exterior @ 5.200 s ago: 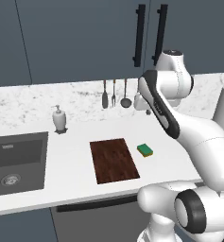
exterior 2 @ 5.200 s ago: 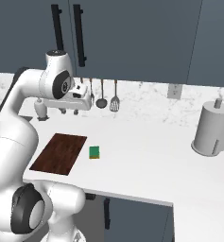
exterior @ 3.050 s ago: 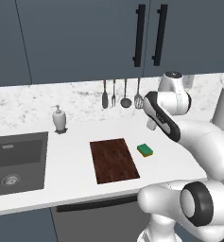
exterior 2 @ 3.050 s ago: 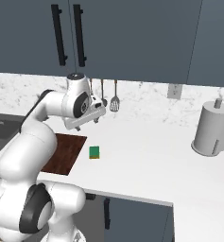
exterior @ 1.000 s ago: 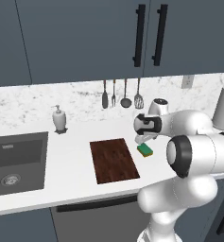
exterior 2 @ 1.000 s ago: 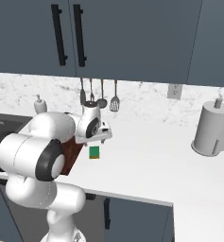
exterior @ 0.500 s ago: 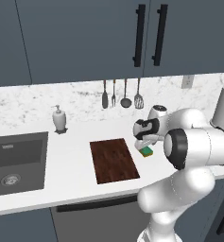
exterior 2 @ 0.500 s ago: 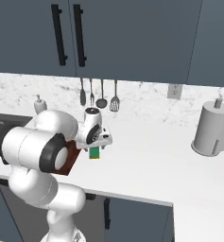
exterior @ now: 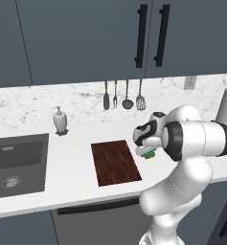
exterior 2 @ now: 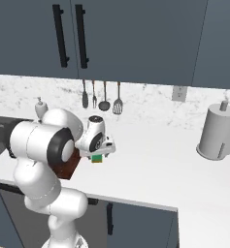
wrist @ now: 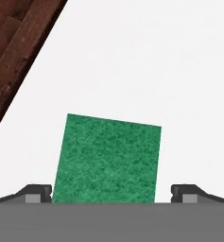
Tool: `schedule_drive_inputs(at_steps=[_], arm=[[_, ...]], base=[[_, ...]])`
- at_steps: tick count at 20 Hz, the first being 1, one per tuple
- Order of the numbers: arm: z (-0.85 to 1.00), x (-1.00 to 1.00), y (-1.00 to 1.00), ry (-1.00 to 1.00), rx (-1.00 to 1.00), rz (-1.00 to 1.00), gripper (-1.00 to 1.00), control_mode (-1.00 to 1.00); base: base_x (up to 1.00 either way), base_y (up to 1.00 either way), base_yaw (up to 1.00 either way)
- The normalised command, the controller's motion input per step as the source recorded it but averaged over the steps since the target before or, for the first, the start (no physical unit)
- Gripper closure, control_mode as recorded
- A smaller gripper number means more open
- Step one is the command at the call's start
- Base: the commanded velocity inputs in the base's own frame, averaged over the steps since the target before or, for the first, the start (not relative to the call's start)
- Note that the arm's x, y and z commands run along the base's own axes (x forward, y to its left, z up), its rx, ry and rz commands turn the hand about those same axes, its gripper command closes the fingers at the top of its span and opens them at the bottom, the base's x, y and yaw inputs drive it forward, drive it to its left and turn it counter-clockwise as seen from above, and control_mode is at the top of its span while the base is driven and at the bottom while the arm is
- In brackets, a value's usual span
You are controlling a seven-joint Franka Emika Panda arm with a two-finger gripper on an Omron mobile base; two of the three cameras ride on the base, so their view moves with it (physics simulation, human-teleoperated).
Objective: Pick up the sponge from the counter and clean the cutting board by briefly scrubbing or pressing down on the cutting board. Once finished, release the sponge.
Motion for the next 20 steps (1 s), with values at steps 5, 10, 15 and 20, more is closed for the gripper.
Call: schedule_drive_inputs(at_steps=[5,10,15,20], arm=[[-0.45,0.16,0.0,0.01,0.0,0.0,-1.0,-1.0],[-0.59,0.02,0.02,0.0,0.0,0.0,1.0,-1.0],[-0.28,-0.02,0.0,0.0,0.0,0.0,1.0,-1.0],[0.27,-0.16,0.0,0.0,0.0,0.0,1.0,-1.0]], base=[[0.0,0.0,0.0],[0.0,0.0,0.0],[0.0,0.0,0.0],[0.0,0.0,0.0]])
